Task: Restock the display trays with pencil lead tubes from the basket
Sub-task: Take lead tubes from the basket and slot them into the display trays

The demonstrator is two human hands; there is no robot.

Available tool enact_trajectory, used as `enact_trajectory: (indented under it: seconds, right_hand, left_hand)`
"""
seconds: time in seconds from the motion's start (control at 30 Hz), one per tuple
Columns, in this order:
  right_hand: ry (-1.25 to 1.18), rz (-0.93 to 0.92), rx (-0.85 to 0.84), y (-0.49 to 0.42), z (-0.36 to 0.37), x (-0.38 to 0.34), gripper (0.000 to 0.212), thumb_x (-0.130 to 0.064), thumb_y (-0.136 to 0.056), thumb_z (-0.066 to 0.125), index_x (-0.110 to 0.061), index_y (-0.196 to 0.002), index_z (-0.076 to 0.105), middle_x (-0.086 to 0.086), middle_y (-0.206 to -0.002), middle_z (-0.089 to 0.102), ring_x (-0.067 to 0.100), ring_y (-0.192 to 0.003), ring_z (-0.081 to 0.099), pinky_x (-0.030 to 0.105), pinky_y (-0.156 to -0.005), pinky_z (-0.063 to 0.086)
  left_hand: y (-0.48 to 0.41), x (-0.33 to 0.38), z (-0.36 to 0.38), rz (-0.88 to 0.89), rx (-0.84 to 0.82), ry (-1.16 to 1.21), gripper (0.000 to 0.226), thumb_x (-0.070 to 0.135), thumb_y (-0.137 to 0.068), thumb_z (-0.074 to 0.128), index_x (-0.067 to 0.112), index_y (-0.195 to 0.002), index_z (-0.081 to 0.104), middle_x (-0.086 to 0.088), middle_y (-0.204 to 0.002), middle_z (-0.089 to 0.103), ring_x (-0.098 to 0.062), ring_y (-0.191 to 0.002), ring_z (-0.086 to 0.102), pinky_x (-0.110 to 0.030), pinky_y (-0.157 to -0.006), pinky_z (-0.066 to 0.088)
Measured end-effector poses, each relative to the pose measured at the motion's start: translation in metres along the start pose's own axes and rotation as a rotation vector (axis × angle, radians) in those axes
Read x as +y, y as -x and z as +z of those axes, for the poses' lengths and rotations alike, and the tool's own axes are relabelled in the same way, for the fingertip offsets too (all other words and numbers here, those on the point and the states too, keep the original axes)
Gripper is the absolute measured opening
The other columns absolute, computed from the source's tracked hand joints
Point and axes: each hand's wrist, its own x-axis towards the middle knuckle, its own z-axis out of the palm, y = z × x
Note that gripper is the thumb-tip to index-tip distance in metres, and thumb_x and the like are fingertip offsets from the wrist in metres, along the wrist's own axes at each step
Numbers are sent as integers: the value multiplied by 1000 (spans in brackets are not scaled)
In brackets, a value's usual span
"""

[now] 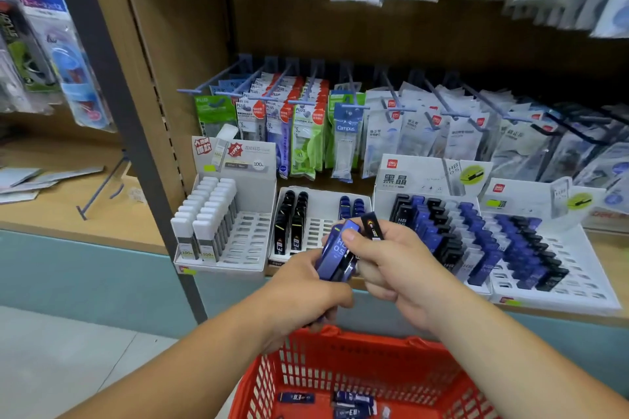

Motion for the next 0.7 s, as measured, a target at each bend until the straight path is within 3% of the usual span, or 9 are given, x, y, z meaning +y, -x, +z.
enact_trajectory:
  seconds: [0.1,0.23,0.33,0.5,0.6,0.7]
  right_hand:
    - [-14,1,7,-1,-6,4,23,-14,-103,58,4,-116,59,4,-63,27,8,-38,12,18,-36,15]
    - [41,-8,17,5,-10,3,13,-15,-102,61,-8,-110,69,2,-48,38,8,-36,19,18,-38,15]
    - [114,-64,26,9,-5,1,9,-11,-98,66,-8,-101,73,3,-62,59,1,-34,37,16,-34,25]
    - [86,-70,41,12,-4,-3,11,-3,-97,65,2,-105,70,-8,-47,57,0,-29,43,9,-34,30]
    - [43,-51,116,8,-5,-6,17,-25,-96,69,-9,-101,73,1,-61,64,3,-30,35,16,-34,26]
    - [-77,19,100,5,-13,-6,45,-49,-102,53,-9,-98,73,13,-96,76,13,-38,28,25,-43,19]
  left_hand:
    - [-5,-1,3,16,-64,65,23,19,-71,78,16,-88,62,-13,-62,52,-23,-51,43,-29,-47,32]
    - [-8,-1,7,-25,-108,187,34,28,-69,82,15,-96,66,-11,-76,54,-19,-60,51,-27,-48,34]
    - [-12,0,10,-33,-90,232,38,24,-65,82,15,-99,66,-13,-80,47,-19,-59,45,-26,-48,30]
    - [-13,1,12,-49,-37,162,29,10,-64,76,12,-89,61,-12,-69,47,-21,-54,43,-27,-48,31]
    - [-14,-1,9,-65,12,95,30,8,-65,77,12,-86,55,-10,-60,48,-20,-47,44,-27,-47,32]
    - [-15,-3,2,-76,60,93,30,7,-68,76,13,-85,52,-11,-60,48,-21,-47,43,-27,-47,33]
